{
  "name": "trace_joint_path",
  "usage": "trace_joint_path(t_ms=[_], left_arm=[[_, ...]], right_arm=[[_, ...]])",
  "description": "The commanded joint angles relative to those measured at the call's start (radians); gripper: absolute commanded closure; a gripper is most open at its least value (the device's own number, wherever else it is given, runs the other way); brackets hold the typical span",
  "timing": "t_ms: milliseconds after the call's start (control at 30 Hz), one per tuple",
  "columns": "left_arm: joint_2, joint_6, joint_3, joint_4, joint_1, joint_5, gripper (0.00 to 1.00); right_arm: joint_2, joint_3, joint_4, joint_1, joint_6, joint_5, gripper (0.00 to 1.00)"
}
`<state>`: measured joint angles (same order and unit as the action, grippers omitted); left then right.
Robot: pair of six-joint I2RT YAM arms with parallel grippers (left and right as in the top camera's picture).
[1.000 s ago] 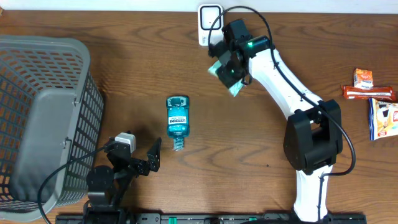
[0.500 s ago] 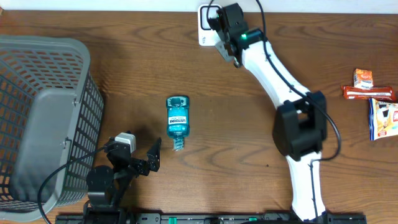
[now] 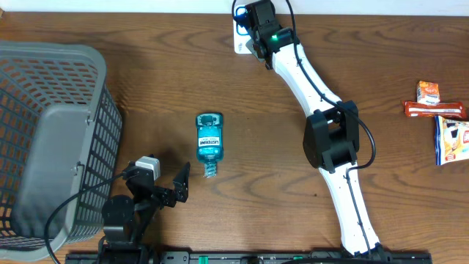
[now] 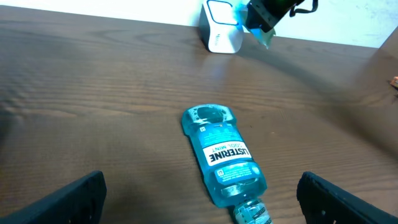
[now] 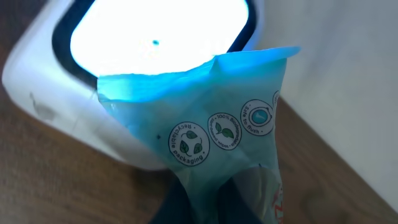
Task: Scan the item barcode
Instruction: 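Hold the wet-wipes pack against the white scanner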
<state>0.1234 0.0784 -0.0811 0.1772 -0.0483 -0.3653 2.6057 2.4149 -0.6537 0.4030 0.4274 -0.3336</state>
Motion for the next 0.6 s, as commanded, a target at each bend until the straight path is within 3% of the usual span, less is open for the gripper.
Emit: trace_joint_path(t_ms=[0, 333, 567], left_arm=[[0.000, -0.002, 0.014, 0.027, 0.003, -0.012, 0.02], [0.000, -0.002, 0.014, 0.027, 0.003, -0.012, 0.02], [0.000, -0.002, 0.014, 0.027, 0.003, -0.012, 0.02]], right_arm=[[-0.002, 0.039, 0.017, -0.004, 0.007, -0.010, 0.99], [-0.042, 0.039, -0.101, -0.015, -0.103, -0.035, 0.99], [-0.157, 0.039, -0.255, -0.116, -0.218, -0.030, 0.99]])
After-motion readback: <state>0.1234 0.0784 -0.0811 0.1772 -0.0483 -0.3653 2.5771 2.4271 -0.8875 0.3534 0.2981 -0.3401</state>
